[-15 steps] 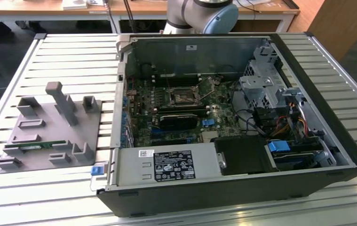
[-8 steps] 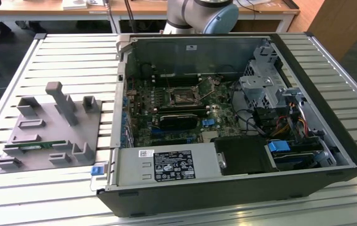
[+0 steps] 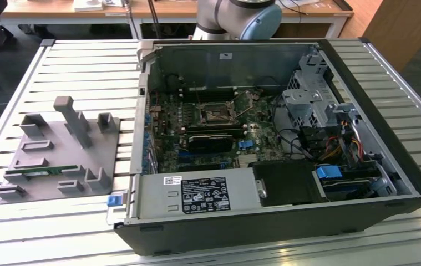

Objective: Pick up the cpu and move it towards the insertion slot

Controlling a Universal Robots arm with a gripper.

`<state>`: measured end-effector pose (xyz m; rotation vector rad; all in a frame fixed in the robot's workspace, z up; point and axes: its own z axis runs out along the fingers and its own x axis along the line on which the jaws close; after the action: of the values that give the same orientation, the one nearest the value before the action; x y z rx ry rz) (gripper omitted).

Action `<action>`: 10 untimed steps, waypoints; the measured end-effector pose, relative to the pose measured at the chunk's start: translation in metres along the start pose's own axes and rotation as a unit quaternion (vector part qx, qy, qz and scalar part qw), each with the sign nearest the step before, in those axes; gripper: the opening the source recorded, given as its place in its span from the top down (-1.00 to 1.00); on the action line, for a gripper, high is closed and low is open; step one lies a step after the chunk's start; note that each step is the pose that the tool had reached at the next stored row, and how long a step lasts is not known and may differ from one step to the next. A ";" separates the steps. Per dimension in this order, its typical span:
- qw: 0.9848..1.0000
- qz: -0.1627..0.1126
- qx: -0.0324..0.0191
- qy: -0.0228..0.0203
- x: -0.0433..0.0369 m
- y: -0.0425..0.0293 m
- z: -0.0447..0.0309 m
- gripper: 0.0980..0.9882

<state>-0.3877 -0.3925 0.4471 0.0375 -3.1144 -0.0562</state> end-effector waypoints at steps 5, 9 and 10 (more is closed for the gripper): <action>1.000 0.000 0.000 0.001 -0.0047 -0.0001 -0.0002 0.00; 1.000 0.000 0.000 0.003 -0.0086 -0.0002 -0.0004 0.00; 1.000 0.000 0.000 0.003 -0.0096 -0.0002 -0.0004 0.00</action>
<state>-0.3780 -0.3925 0.4472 0.0373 -3.1085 -0.0562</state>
